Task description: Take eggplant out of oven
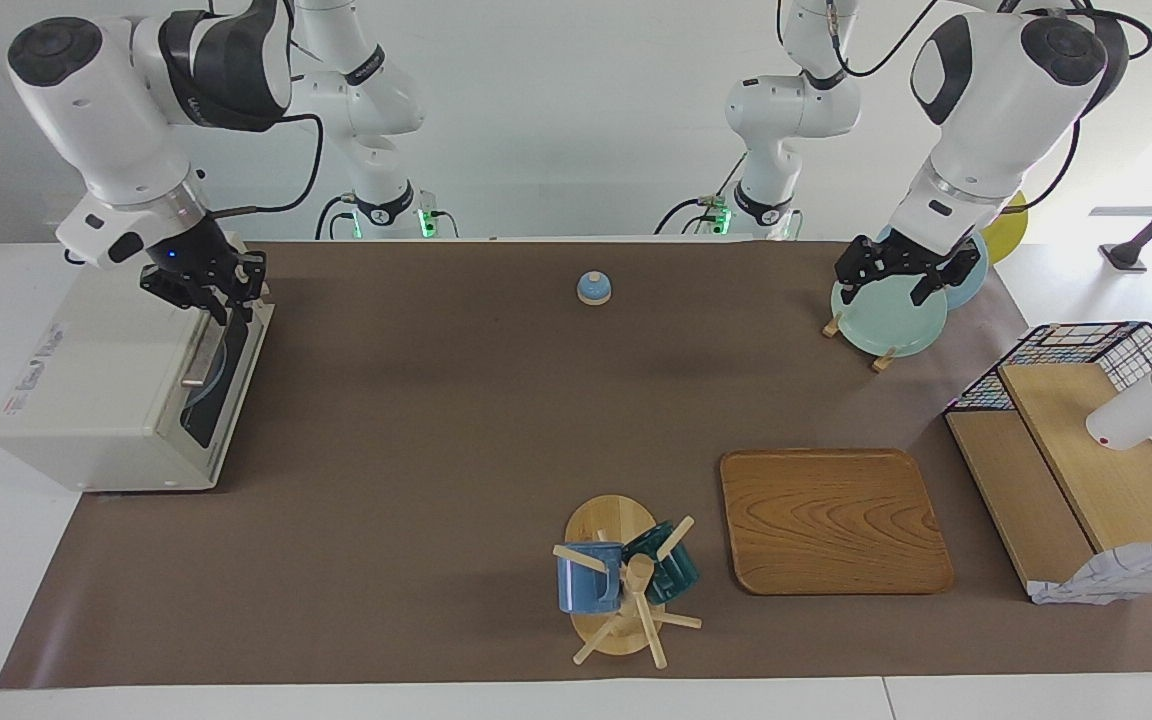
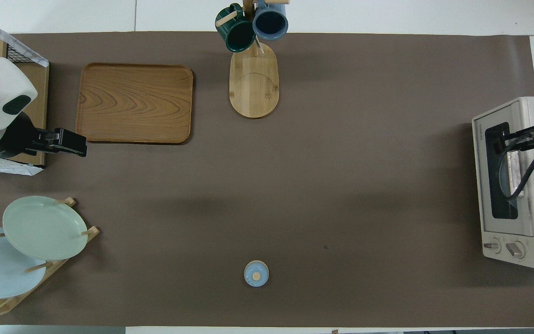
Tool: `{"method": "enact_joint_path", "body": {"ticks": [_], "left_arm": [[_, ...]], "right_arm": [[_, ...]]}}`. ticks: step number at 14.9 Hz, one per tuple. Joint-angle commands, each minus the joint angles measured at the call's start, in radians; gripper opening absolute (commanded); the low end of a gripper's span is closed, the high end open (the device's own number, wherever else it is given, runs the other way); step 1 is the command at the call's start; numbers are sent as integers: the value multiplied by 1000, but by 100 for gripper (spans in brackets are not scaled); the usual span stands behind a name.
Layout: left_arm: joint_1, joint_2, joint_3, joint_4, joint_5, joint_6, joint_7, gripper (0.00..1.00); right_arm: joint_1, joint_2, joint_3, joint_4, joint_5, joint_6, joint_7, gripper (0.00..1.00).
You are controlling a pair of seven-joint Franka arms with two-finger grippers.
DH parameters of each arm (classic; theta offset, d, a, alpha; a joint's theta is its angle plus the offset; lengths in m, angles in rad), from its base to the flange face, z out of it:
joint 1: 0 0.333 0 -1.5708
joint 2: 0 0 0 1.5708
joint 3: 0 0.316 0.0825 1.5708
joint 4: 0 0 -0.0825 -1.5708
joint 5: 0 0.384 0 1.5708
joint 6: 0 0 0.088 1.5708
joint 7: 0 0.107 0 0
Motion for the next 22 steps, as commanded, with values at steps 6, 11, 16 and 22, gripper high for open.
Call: {"method": "enact_joint_path", "body": {"ticks": [6, 11, 16, 22], "left_arm": [[8, -7, 0, 8, -10, -16, 3, 100], [8, -7, -2, 8, -10, -14, 2, 100], [8, -7, 0, 8, -10, -16, 2, 100], [8, -7, -2, 8, -10, -16, 2, 100]], "right_arm": [[-85, -19, -9, -141, -51, 135, 20, 0], [-90, -19, -13, -193, -115, 206, 23, 0], [-98, -22, -22, -216, -115, 237, 56, 0], [-98, -26, -22, -245, -114, 261, 57, 0]]}}
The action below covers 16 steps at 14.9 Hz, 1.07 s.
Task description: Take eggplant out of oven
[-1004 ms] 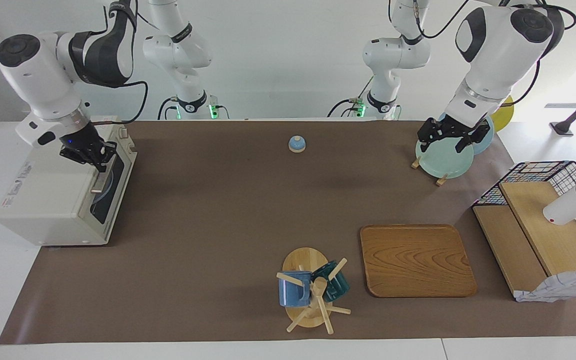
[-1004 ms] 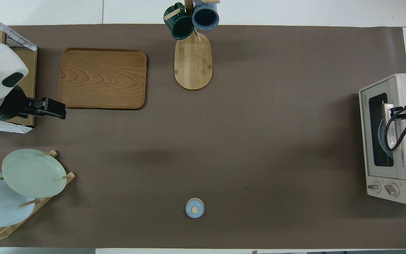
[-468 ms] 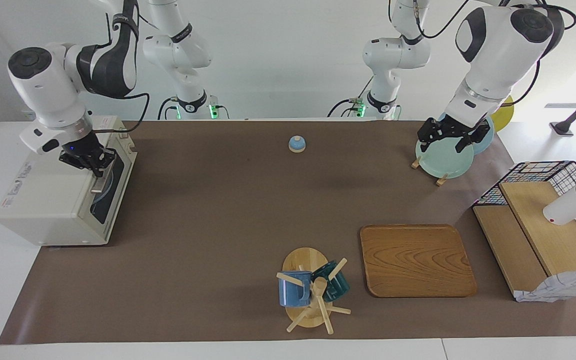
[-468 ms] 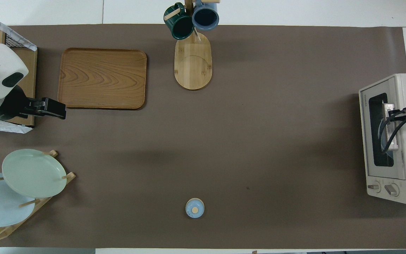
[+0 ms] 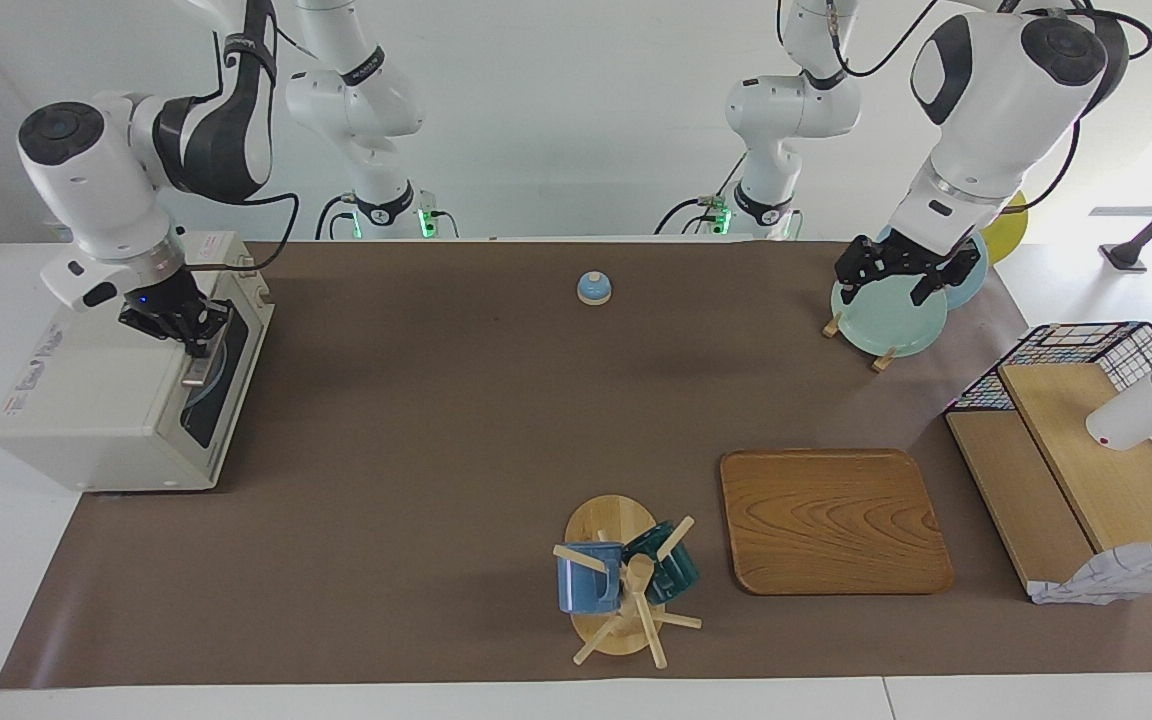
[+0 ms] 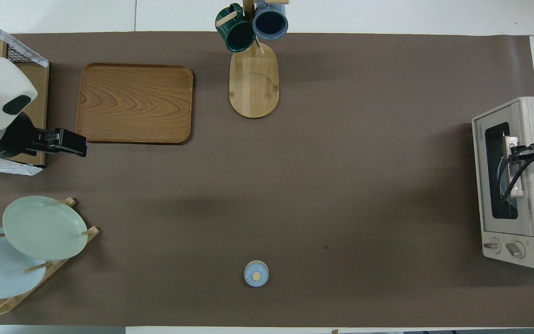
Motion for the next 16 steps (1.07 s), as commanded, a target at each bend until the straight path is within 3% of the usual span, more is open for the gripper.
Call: {"method": "enact_joint_path", "body": {"ticks": [1, 9, 16], "left_arm": [[8, -7, -2, 8, -10, -15, 2, 100], [6, -7, -2, 8, -10, -8, 2, 100], [8, -7, -2, 8, -10, -3, 0, 100]], "right_arm": [[-11, -27, 7, -57, -9, 41, 18, 0], [30, 4, 19, -72, 5, 116, 41, 0], [102, 31, 27, -149, 46, 245, 101, 0]]}}
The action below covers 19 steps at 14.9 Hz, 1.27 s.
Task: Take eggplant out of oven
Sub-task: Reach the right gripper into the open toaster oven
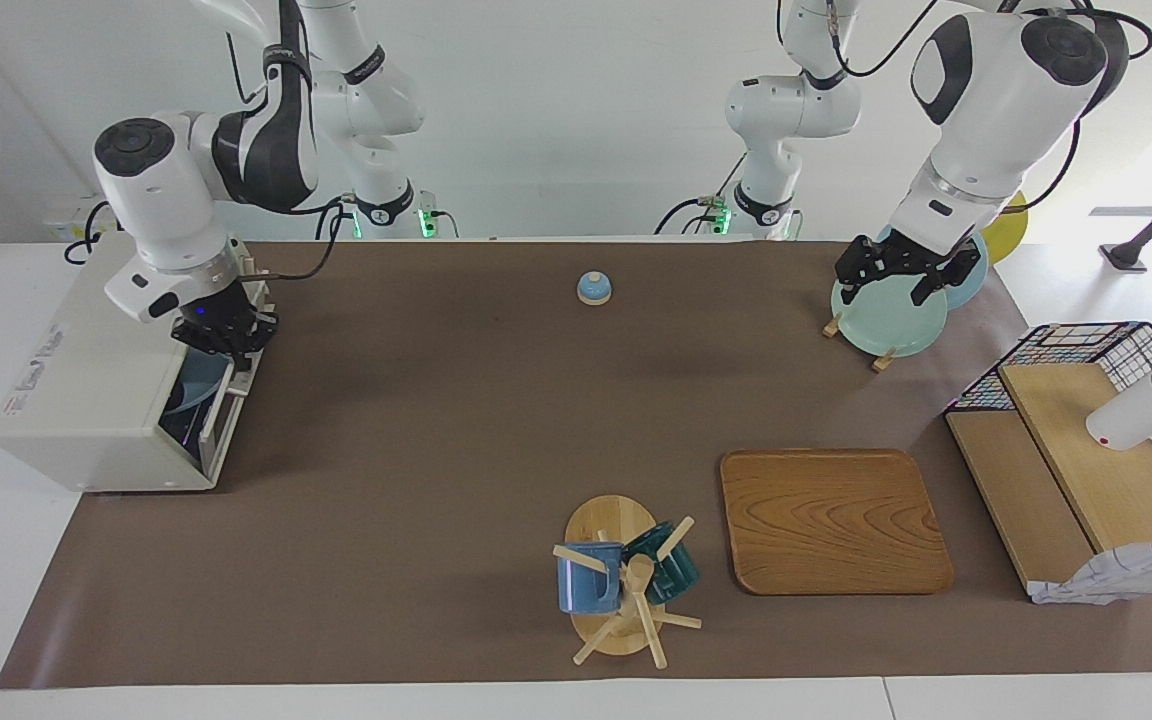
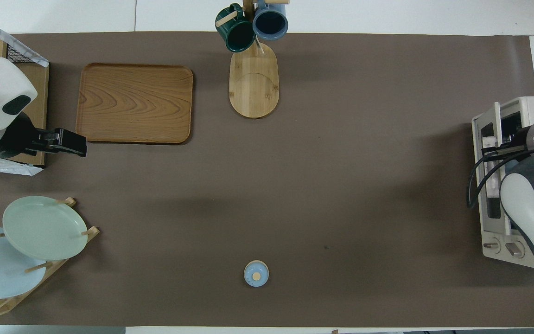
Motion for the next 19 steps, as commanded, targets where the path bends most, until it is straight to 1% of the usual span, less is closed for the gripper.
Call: {"method": "enact_joint_path", "body": {"ticks": [1, 3, 5, 7, 9, 12, 15, 16, 19], "left_arm": [[8, -7, -2, 7, -10, -4, 0, 100], [8, -7, -2, 9, -10, -4, 0, 100], [8, -7, -2, 9, -10, -4, 0, 100], [8, -7, -2, 9, -10, -4, 0, 100], [8, -7, -2, 9, -10, -4, 0, 100], [8, -7, -2, 9, -10, -2, 0, 100], [8, -7, -2, 9, -10, -4, 2, 100], [8, -7, -2, 7, -10, -4, 3, 100], [8, -7, 0, 7, -10, -2, 0, 100]], "right_arm": [[8, 48, -2, -45, 3, 112, 40, 0], [8, 56, -2, -73, 3, 156, 40, 0], [9, 70, -2, -87, 3, 167, 43, 0], [32, 71, -2, -111, 5, 223, 57, 0], [37, 73, -3, -131, 5, 242, 56, 0], [37, 79, -3, -168, 5, 303, 56, 0], [40, 125, -2, -176, 3, 352, 59, 0], [63, 135, -2, -174, 5, 360, 63, 0], [80, 162, -2, -176, 3, 379, 121, 0]]}}
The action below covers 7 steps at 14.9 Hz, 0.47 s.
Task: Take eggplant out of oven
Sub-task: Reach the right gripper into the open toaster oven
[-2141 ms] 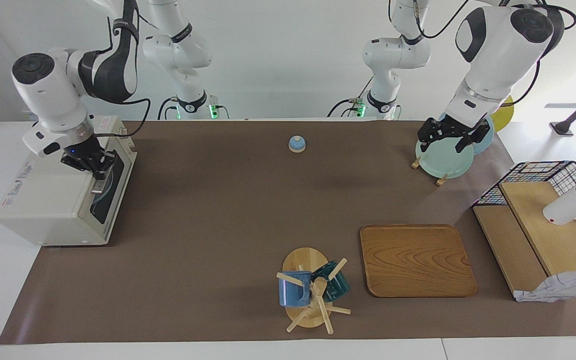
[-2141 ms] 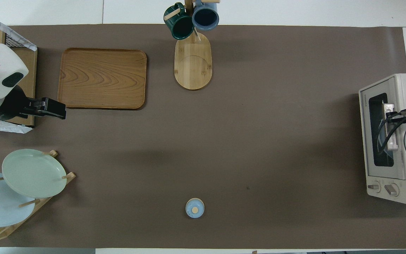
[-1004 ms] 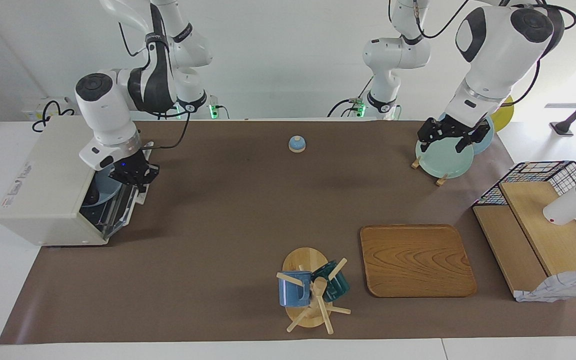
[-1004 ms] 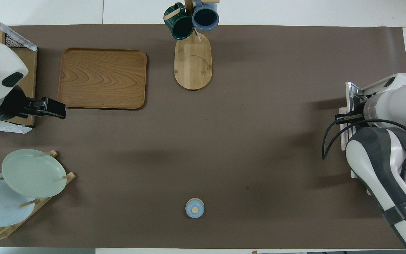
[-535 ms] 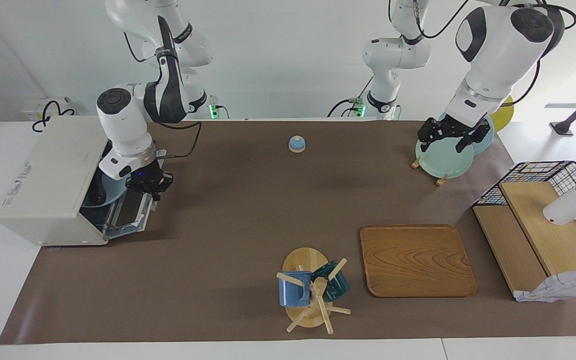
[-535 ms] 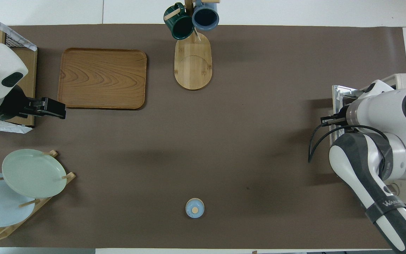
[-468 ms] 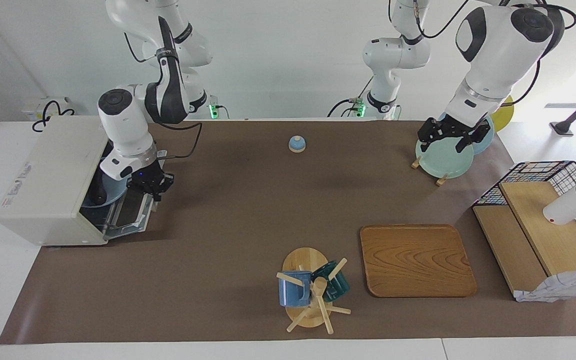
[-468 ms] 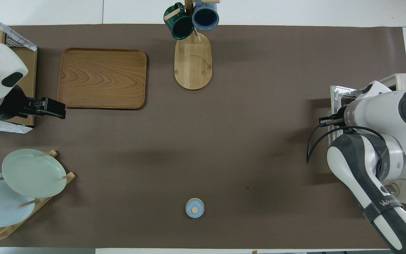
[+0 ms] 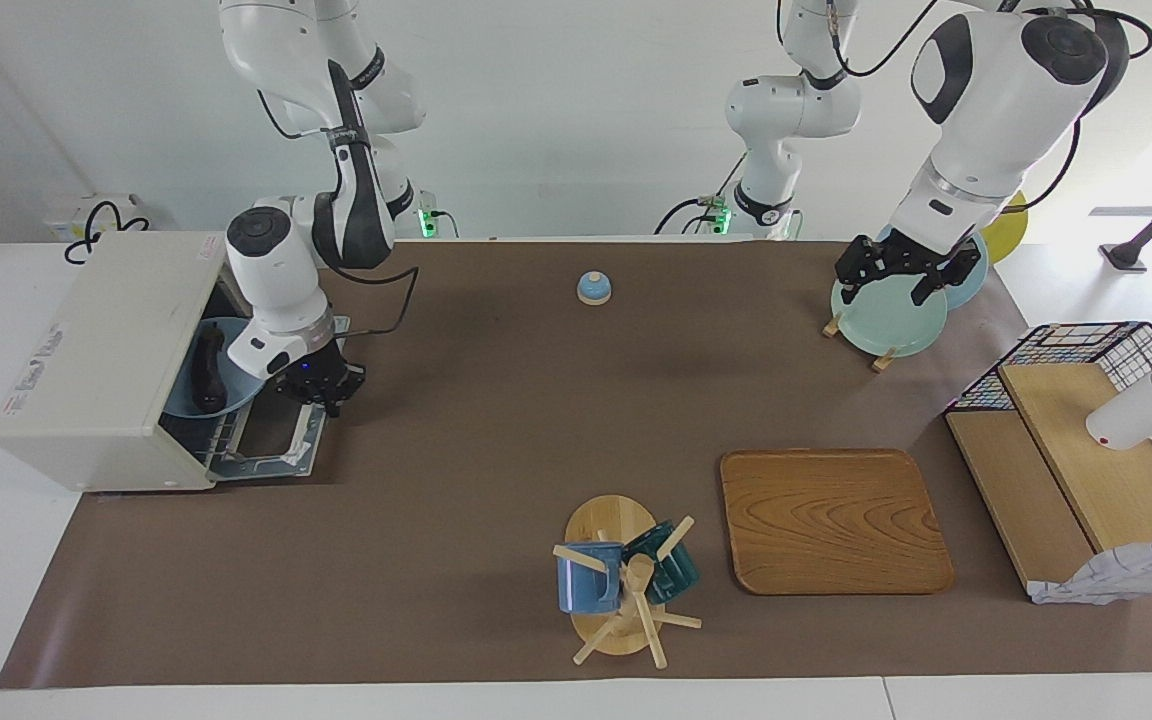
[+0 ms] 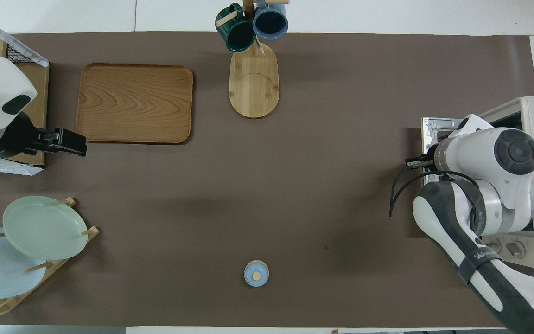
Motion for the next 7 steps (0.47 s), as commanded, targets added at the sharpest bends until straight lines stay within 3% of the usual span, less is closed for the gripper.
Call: {"method": "enact_joint_path", "body": {"ticks": [1, 7], "left_arm": [[9, -7, 0, 6, -10, -2, -1, 100], [11, -7, 0, 6, -10, -2, 2, 100]], "right_arm": [[0, 31, -19, -7, -26, 27, 49, 0], [45, 34, -10, -4, -8, 32, 133, 0]]}}
